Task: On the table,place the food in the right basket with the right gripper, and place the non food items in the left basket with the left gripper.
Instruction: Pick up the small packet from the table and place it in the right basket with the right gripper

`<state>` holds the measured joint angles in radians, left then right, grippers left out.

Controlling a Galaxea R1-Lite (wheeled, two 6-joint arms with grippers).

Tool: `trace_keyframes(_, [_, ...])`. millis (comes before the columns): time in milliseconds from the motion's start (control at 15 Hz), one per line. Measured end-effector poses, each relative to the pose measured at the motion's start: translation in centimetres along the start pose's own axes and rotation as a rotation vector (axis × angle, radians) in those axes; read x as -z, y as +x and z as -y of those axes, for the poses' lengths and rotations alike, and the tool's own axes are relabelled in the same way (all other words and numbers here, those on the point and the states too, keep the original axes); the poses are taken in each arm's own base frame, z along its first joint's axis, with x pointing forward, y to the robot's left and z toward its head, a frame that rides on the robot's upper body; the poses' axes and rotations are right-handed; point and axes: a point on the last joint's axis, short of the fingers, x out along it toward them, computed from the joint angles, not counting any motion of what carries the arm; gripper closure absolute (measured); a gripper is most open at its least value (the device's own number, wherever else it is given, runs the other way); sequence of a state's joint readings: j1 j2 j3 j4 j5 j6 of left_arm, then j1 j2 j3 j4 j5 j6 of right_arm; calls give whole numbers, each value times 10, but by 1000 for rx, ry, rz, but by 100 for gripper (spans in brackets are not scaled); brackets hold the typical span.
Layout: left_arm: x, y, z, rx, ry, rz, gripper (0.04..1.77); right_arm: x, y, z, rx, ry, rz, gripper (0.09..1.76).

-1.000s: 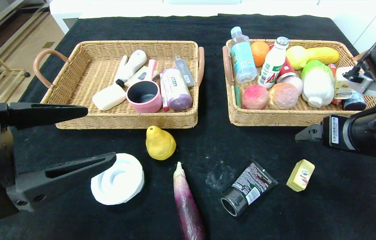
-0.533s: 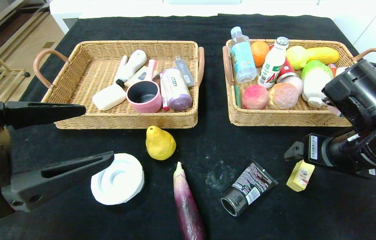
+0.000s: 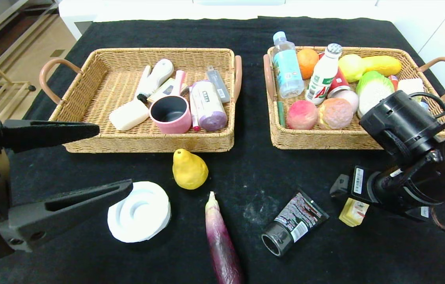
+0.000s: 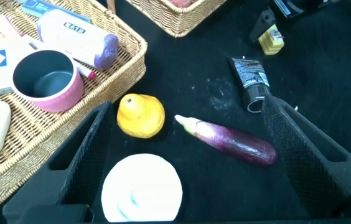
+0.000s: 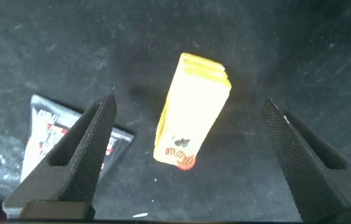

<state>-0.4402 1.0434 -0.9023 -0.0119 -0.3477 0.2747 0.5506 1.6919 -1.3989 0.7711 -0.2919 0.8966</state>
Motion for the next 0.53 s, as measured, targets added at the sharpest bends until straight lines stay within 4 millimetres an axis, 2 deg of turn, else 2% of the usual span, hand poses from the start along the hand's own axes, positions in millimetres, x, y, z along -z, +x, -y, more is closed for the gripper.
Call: trace_keyframes(533, [0, 0, 0, -2, 0, 1, 9, -1, 10, 1, -12, 28, -65, 14])
